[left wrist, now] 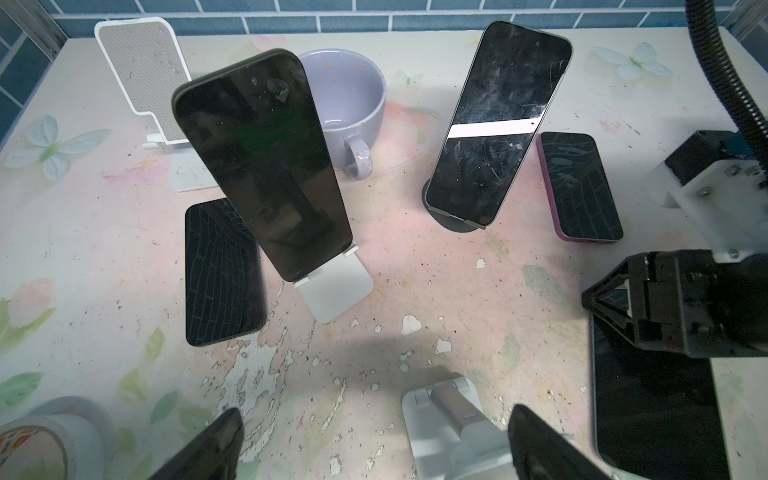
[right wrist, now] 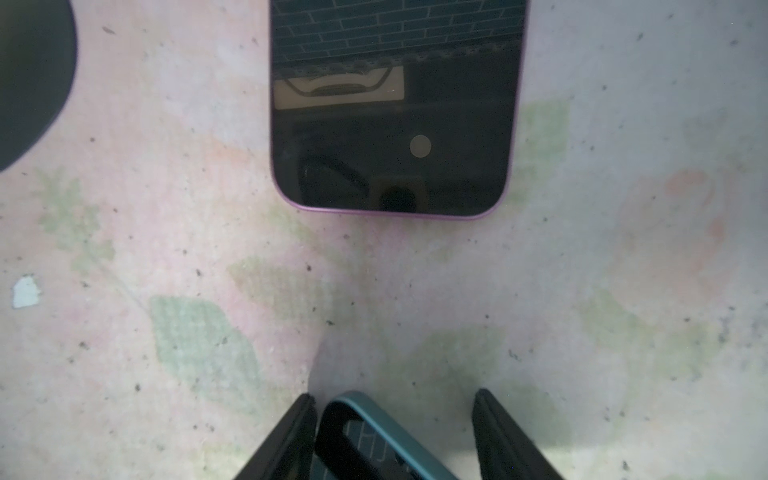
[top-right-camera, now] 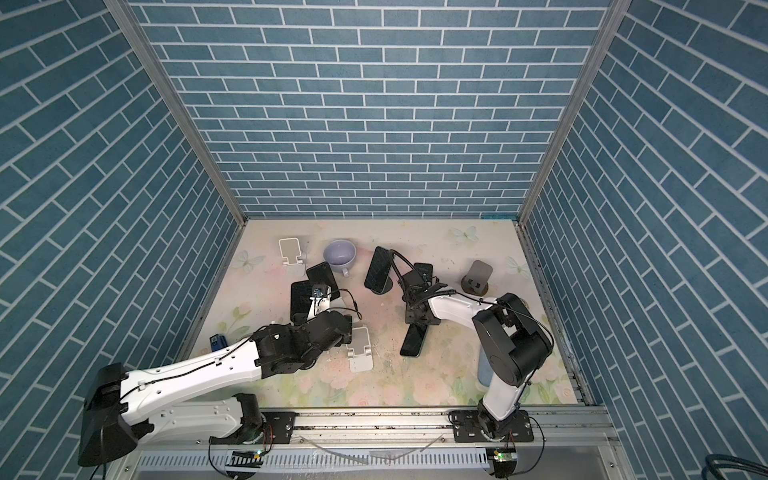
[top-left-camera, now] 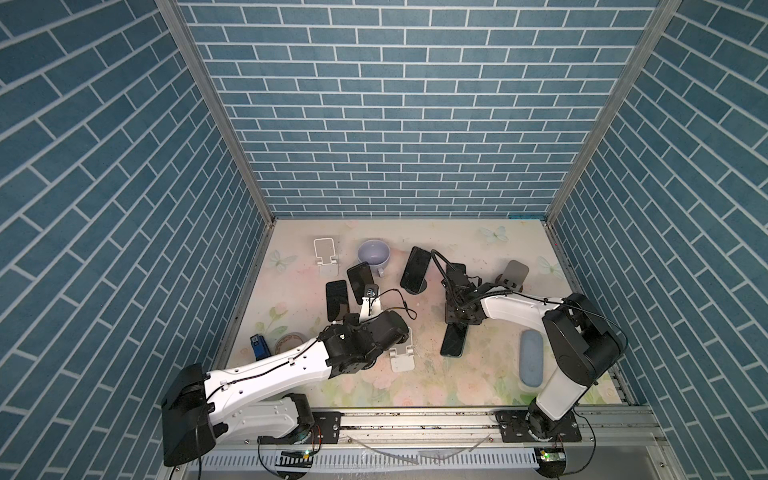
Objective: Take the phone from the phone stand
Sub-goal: 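Open the right gripper on the phone while the left gripper grasps the stand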
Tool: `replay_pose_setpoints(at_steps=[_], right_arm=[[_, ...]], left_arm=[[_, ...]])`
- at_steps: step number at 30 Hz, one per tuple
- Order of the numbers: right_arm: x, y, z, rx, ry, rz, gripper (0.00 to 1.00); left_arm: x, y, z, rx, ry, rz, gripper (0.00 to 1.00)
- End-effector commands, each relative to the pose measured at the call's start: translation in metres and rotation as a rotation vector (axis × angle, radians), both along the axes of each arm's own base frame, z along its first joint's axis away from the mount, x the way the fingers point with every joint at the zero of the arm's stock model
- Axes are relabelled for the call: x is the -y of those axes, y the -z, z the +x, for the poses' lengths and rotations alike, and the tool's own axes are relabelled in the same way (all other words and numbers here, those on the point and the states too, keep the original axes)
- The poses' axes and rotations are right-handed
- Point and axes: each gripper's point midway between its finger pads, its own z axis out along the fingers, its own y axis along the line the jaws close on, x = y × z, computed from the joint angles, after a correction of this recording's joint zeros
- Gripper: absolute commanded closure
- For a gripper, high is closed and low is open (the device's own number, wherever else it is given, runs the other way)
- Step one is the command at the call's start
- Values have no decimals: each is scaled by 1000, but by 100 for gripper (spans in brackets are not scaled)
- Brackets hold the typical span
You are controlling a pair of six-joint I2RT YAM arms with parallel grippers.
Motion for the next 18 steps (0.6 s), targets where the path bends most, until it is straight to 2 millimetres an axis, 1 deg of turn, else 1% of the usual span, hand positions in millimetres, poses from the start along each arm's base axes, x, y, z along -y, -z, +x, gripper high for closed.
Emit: replay_pose_setpoints(at_steps=[1,5,8,12,18], right_arm=[[17,28,-23,-103,47,-53,37],[16,25,-25,-104,38,-44,30],[13,26,-25,-105,33,-31,28],[9,28,-22,-102,29,-18,26],[9,31,-21,-102,24,-22,25]], left_arm=[[-5,-1,-2,6,-3,9,0],[-5,0,-3,5,-2,7,0],[-5,2,-3,0,-1,10,0],[-3,4,-4,-8,5,9,0],[-2,5,-5,-15,6,10,0]])
